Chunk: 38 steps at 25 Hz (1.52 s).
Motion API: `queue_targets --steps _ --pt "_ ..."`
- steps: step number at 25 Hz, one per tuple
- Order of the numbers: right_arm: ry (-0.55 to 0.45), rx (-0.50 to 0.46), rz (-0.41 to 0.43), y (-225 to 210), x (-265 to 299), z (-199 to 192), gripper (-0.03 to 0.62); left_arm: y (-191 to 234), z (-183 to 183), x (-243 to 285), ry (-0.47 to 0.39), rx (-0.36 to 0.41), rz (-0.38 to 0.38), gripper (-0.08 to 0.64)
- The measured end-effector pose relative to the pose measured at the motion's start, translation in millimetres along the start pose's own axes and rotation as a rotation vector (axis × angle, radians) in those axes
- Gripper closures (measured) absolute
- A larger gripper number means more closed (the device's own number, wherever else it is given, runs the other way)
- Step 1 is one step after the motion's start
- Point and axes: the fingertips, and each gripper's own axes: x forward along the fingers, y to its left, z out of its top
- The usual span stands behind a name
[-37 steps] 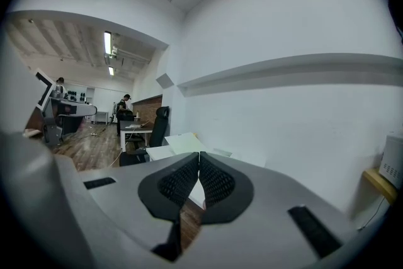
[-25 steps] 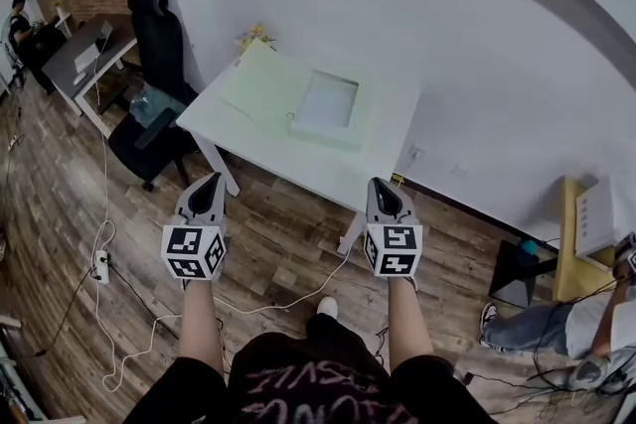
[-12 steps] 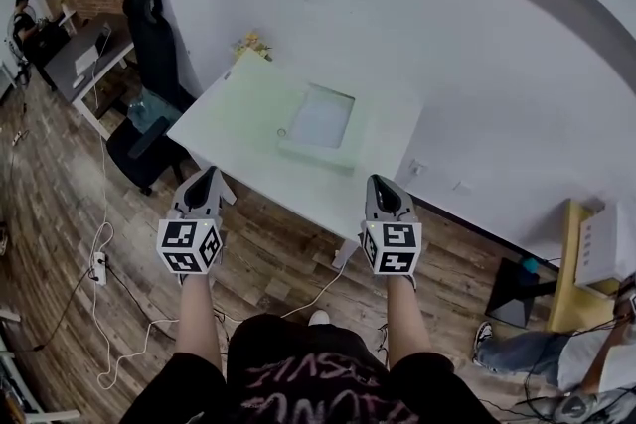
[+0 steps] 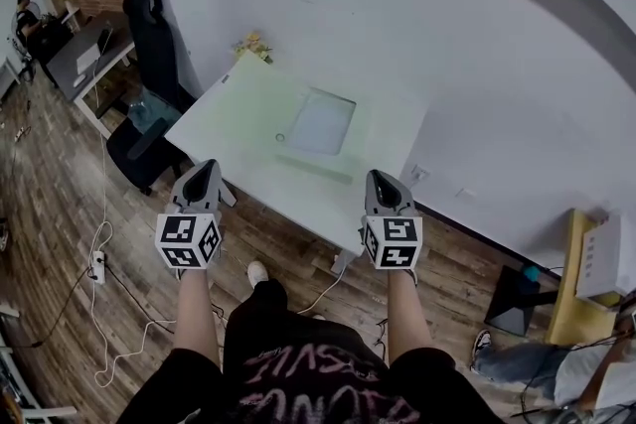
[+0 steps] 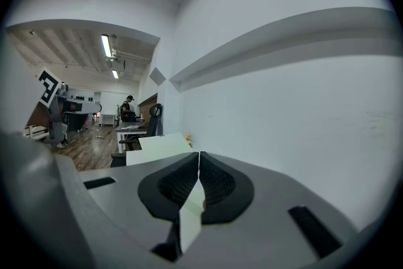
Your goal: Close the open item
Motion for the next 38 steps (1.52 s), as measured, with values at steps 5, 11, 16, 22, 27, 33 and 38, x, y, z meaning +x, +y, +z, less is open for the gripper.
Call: queue_targets --steps 5,11,16,22,27,33,38 --pt "-0.013 -0.005 -0.005 1 21 6 0.568 13 -3 20 -0.009 -0.005 -0.010 0.548" --pt "-0.007 -0.005 -0.015 3 60 8 0.566 37 -17 58 0.017 -0.015 -0.026 0.548" --pt "0.027 -0.005 -0.016 10 105 7 0.566 63 -27 97 0.041 -0.015 -0.048 0.548" --pt "0.068 -0.011 -0.040 23 165 13 0.566 112 -38 152 0.083 -0.030 -0.079 0.548" --pt "0.100 -0.012 -0.073 32 219 16 0.566 149 -43 205 0.109 -0.015 -0.123 0.548" --pt "0.139 -0.008 -0.102 46 275 15 0.566 192 -61 256 0.147 -0.035 -0.162 0.548" --pt "0.152 0.008 -0.143 55 309 12 0.566 225 -75 289 0.168 -0.040 -0.194 0.548"
